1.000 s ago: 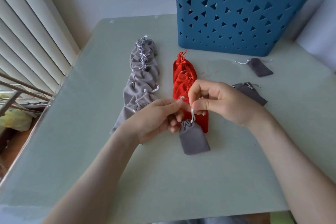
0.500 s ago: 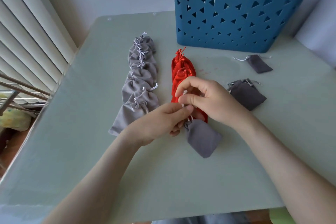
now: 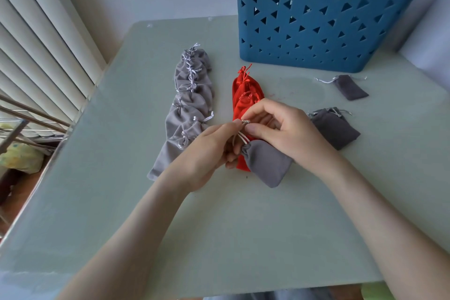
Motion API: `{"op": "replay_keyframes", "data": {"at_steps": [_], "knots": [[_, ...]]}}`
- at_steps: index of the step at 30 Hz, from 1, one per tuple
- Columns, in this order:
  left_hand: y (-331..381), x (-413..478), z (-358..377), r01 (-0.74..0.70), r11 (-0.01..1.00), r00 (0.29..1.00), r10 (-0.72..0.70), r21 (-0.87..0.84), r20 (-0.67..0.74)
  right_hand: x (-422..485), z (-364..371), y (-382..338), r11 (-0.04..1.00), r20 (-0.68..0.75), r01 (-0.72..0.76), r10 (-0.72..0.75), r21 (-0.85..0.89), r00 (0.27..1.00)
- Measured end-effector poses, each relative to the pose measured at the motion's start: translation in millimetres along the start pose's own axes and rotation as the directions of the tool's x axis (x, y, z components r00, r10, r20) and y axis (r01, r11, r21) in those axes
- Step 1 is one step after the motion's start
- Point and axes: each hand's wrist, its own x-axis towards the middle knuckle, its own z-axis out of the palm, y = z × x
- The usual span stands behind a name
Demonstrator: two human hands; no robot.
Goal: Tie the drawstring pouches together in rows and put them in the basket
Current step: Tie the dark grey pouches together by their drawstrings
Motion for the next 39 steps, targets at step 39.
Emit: {"op": "replay_keyframes", "data": {"at_steps": [39], "knots": [[0.1,1.3,-0.7,-0.102,0.995,0.995,0.102,0.012,-0.018,-2.3,3.2,-5.6,0.999,-0.106,0.004,-0.009,-0.05,0.994]]}}
